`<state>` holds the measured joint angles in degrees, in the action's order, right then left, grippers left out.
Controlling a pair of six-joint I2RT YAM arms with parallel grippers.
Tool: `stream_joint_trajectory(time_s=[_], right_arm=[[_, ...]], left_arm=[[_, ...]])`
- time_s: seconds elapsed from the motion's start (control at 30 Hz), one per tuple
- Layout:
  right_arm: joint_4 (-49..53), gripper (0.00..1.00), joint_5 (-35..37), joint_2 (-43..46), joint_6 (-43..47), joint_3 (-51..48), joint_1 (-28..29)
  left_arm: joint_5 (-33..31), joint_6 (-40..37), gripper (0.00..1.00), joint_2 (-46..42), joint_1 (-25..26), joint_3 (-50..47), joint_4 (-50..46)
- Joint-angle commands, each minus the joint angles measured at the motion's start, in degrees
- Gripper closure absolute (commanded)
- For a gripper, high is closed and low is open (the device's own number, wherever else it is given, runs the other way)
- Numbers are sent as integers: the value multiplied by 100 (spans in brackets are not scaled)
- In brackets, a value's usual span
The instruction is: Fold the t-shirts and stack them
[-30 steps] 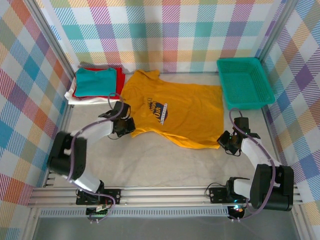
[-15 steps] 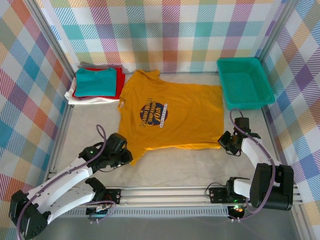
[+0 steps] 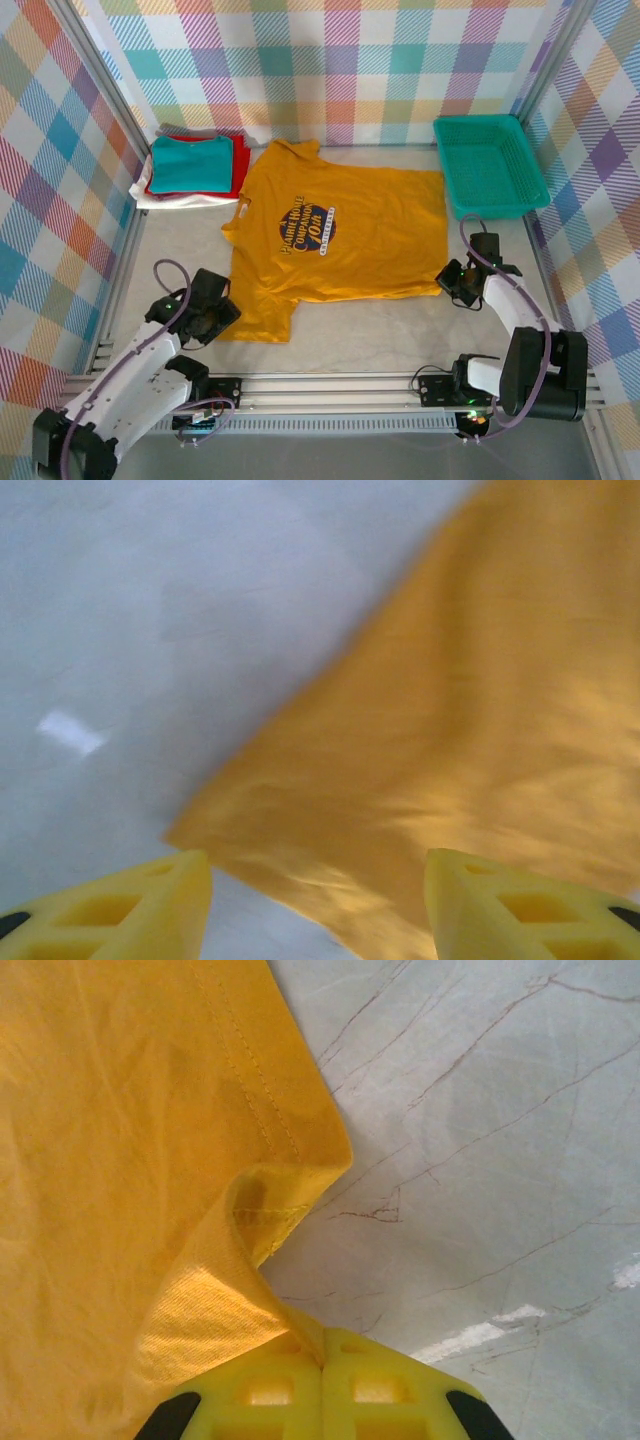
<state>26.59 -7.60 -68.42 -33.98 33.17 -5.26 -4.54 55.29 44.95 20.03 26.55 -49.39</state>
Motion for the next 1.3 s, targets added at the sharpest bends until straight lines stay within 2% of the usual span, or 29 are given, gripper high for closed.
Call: stream_joint_trajectory(time_s=[0.0, 0.1, 0.17, 0.2, 0.27, 0.33, 0.4, 0.43, 0.63, 0.73, 0.87, 1.17, 1.27], right_arm=[[65, 100, -32, 148, 139, 19, -35], [48, 100, -55, 233, 66, -115, -36], [37, 95, -126, 242, 4, -207, -37], [69, 89, -159, 263, -35, -243, -32], [148, 84, -217, 380, -108, -322, -37], [271, 75, -226, 574, -191, -405, -35], [564, 68, -215, 817, -252, -405, -37], [730, 64, -220, 962, -267, -394, -30], [1829, 54, -383, 1543, -405, -289, -37], [1870, 53, -556, 1648, -488, -450, -26], [1200, 53, -837, 1334, -434, -589, -28], [428, 57, -762, 639, -429, -460, -10], [190, 61, -781, 368, -429, -456, -3]], left_arm=[[410, -219, 41, 315, -377, -143, 329], [516, -597, 41, 844, -447, -88, 711], [608, -719, 48, 1102, -447, -135, 1041], [665, -754, 55, 1215, -447, -153, 1200], [709, -838, 59, 1314, -448, -180, 1433], [676, -918, 71, 1362, -448, -181, 1528], [647, -954, 95, 1365, -448, -77, 1382], [639, -976, 100, 1311, -448, 5, 1232], [421, -922, 100, 68, -448, 749, -125], [399, -849, 100, -434, -448, 826, -418], [453, -828, 100, -295, -445, 672, -150], [502, -668, 100, -140, -456, 387, 434], [486, -644, 100, -109, -456, 395, 485]])
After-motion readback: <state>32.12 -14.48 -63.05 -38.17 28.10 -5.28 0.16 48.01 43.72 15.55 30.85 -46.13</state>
